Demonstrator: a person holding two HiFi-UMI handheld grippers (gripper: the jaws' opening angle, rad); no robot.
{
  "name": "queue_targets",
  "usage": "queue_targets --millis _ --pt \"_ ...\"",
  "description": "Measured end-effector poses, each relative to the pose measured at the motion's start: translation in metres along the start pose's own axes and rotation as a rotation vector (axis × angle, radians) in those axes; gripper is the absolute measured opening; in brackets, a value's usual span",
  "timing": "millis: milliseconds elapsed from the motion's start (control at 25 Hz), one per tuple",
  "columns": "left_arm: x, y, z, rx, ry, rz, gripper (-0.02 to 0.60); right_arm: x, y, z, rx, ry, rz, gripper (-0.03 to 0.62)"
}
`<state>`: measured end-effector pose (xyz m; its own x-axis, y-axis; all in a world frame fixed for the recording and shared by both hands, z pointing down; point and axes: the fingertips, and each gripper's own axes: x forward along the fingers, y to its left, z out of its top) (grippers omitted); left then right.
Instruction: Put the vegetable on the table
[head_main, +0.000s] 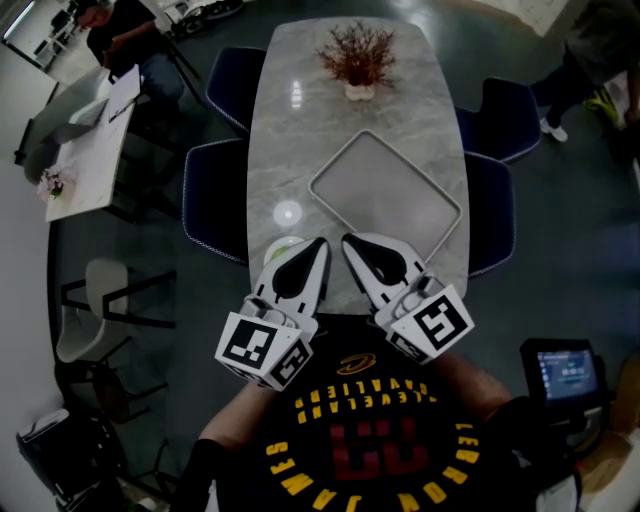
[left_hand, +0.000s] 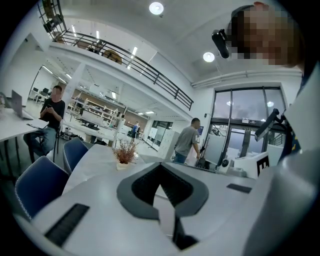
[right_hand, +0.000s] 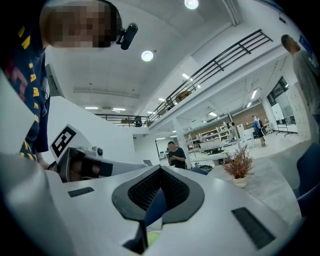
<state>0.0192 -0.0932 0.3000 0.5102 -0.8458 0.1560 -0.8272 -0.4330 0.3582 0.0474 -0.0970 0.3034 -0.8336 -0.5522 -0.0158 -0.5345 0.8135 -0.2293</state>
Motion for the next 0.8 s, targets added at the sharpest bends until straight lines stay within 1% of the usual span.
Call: queue_targets --millis 480,680,800 --pt "0.0002 0.0001 -0.0004 0.003 0.007 -0.003 0.0 0.0013 0.0004 0.0015 -0.012 -0.004 0.012 0.005" --pt "0.0002 0.0004 -0.0012 0.0 0.008 -0.003 0.0 0.0017 0.0007 0.0032 0.006 -0.017 0.009 0.005" --pt "0.0 0.0004 -0.0013 -0.003 0.005 -0.001 0.0 0.0008 0.0008 0.0012 0.005 -0.005 0.01 0.005"
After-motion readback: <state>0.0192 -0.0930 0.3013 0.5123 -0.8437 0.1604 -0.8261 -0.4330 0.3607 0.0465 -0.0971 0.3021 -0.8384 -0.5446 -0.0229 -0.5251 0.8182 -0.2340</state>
